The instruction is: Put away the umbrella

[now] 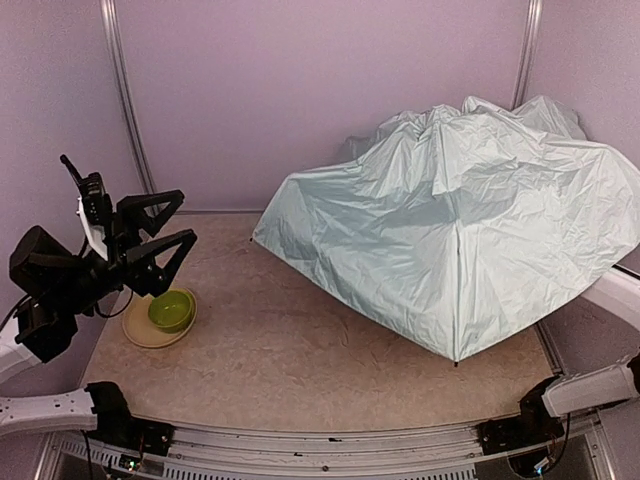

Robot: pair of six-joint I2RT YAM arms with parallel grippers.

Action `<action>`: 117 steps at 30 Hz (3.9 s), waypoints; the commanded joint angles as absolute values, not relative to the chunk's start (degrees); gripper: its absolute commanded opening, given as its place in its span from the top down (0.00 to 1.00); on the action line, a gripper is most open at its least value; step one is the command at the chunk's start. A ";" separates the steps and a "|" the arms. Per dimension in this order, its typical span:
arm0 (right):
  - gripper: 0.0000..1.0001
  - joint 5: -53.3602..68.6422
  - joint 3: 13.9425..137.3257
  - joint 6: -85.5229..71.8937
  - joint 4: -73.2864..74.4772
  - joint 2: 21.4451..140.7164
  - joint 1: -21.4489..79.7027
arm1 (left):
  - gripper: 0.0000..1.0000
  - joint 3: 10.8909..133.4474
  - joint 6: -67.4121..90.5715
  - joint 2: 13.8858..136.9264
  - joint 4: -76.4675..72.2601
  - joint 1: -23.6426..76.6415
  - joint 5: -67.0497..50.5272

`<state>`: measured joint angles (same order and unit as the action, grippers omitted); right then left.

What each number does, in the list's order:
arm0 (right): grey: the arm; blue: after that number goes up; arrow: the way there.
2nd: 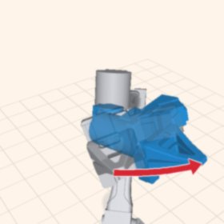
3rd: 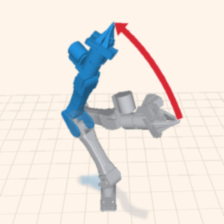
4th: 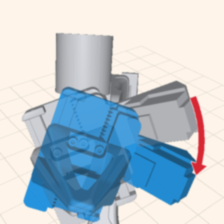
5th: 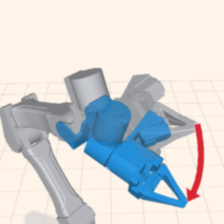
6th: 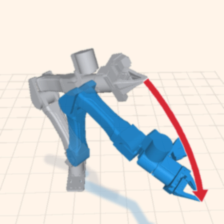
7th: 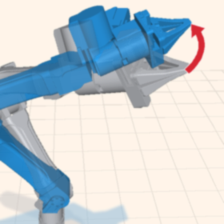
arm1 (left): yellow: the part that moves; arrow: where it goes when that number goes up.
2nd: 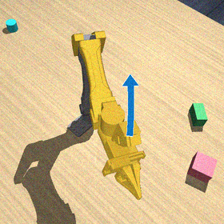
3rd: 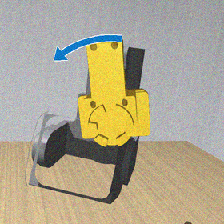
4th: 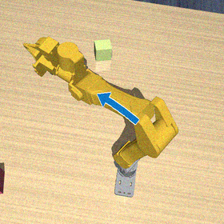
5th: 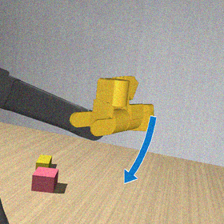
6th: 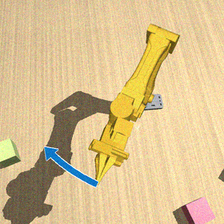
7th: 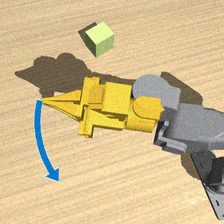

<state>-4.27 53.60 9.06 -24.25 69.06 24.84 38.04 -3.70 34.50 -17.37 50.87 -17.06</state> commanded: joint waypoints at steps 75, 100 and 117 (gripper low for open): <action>0.07 21.54 33.90 -3.37 -43.02 76.90 44.80 | 1.00 56.12 8.04 68.94 -9.73 39.88 -14.57; 0.00 3.39 32.72 11.94 -5.54 24.98 25.75 | 1.00 56.10 3.45 66.66 -12.71 35.04 -19.04; 0.00 33.63 51.76 12.90 -17.19 74.09 49.03 | 1.00 58.35 2.25 73.58 -18.88 51.79 -32.64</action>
